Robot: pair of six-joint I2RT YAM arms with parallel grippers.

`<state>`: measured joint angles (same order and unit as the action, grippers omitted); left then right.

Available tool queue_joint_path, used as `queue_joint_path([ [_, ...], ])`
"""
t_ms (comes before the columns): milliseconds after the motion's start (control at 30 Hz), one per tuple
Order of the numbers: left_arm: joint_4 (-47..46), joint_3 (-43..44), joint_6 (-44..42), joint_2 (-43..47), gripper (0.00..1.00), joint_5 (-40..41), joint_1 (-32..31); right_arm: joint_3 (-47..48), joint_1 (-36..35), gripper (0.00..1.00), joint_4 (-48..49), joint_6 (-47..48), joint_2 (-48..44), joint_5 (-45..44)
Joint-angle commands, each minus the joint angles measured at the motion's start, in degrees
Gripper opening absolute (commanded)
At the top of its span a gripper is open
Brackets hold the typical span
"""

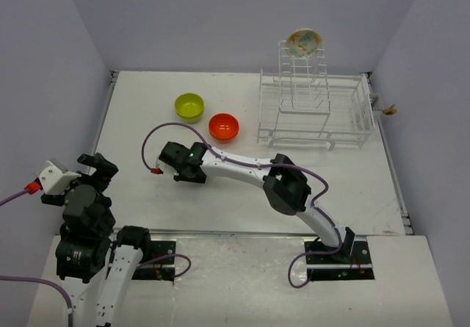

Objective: Unload the bowls from the dish rack

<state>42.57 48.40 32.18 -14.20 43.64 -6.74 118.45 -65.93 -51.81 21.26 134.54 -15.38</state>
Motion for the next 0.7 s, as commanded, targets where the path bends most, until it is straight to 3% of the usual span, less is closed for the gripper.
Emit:
queue_joint_path([
  [0,-0.47,0.82,0.51,-0.66,1.00,0.84,0.59,2.84,-0.69,0.38,0.92,2.48,-0.33,-3.52],
  [100,-0.55,0.90,0.51,-0.57,1.00,0.66,0.59,2.40,-1.30,0.47,1.80,2.30,-2.17,-2.12],
  [167,-0.64,0.73,0.42,-0.57,1.00,0.66,0.59,2.31,-1.48,0.62,2.33,1.43,-4.88,-0.45],
  [233,-0.73,0.73,0.34,-0.74,1.00,0.48,0.59,1.78,-1.48,0.67,3.20,-0.06,-7.96,2.88],
  [267,-0.73,0.82,0.25,-0.92,1.00,0.57,0.59,1.08,-1.48,0.85,3.73,-1.21,-12.15,5.16],
  [300,-0.73,0.73,0.25,-1.01,1.00,0.57,0.59,0.64,-1.48,0.85,4.43,-1.22,-14.63,6.05],
  [333,-0.73,0.73,0.25,-1.01,1.00,0.48,0.59,0.03,-1.05,0.99,6.44,-2.61,-17.27,7.02],
  [400,-1.43,0.38,-0.36,-1.45,1.00,-0.04,0.50,-2.78,0.36,0.99,10.05,-4.72,-26.05,8.34],
  [500,-4.94,-1.11,-3.61,-3.99,1.00,-5.04,0.50,-6.82,8.77,0.99,19.53,-14.89,-36.67,10.97],
  [600,-7.23,-1.56,-6.51,-10.31,1.00,-11.45,0.50,-12.44,25.37,0.99,30.17,-39.82,-43.46,13.27],
  [633,-7.58,-1.38,-7.39,-13.89,1.00,-13.91,0.50,-14.72,33.94,0.99,34.72,-55.20,-44.79,12.66],
  [667,-7.59,-1.21,-7.66,-15.58,1.00,-14.63,0.50,-21.01,37.68,0.99,37.89,-63.10,-46.20,12.39],
])
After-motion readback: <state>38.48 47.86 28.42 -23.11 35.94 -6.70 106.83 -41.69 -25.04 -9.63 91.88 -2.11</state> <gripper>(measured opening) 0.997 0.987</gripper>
